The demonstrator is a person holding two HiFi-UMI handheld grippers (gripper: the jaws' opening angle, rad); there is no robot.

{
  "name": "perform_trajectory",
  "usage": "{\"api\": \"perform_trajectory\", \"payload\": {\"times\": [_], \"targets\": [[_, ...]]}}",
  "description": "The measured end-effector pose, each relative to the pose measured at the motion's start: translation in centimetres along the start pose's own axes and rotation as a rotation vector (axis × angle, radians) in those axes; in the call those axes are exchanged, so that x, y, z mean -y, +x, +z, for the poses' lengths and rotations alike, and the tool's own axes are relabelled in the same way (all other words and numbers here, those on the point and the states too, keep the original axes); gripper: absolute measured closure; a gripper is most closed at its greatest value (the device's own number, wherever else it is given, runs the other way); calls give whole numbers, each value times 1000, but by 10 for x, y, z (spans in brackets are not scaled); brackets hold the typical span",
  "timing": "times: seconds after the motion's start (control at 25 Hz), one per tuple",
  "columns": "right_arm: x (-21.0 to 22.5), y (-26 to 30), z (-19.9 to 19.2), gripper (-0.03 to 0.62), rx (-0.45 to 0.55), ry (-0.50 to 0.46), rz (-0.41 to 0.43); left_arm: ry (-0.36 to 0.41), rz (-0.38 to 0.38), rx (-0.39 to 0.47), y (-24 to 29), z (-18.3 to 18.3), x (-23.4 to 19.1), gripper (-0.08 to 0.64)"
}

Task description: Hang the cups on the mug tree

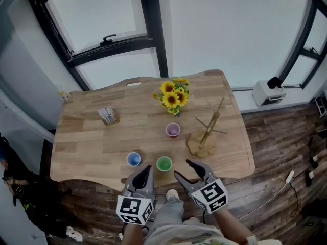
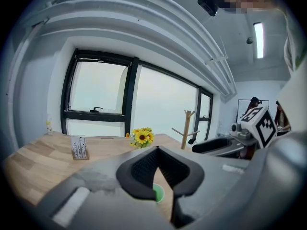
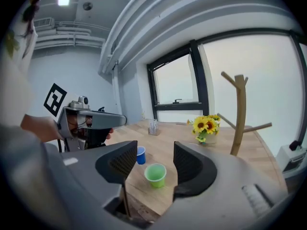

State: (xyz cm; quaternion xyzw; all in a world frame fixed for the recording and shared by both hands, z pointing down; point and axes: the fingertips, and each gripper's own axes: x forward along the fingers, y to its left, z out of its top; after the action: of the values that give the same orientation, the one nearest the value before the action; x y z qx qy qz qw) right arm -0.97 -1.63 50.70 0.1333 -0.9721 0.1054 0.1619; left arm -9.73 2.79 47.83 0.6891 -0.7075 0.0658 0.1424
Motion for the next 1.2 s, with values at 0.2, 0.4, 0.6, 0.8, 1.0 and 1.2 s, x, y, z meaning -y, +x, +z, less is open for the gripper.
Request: {"api": "perform_trajectory", "payload": {"times": [0.2,0.4,0.6,0.8,1.0,1.2], "targets": [[13,36,-30,365,-90,133,38,5,-18,-25,24,0,-17,557],[24,66,-62,365,-184,232,40,-7,-39,-54,43,-4,-33,557],[34,90,-90,373,-284,310,32,-5,-63,-82,63,-10,-48,557],[34,109,-114,376,-379,376,56,-6,-93,-91,84,-9,-62,557],[35,119,-132,400,-451,412,63,-5,-133,-94,103,-8,-65,557],[31,123,-142,407,-494,441,93,0,-164,-109,113,-10,-63,557]]}}
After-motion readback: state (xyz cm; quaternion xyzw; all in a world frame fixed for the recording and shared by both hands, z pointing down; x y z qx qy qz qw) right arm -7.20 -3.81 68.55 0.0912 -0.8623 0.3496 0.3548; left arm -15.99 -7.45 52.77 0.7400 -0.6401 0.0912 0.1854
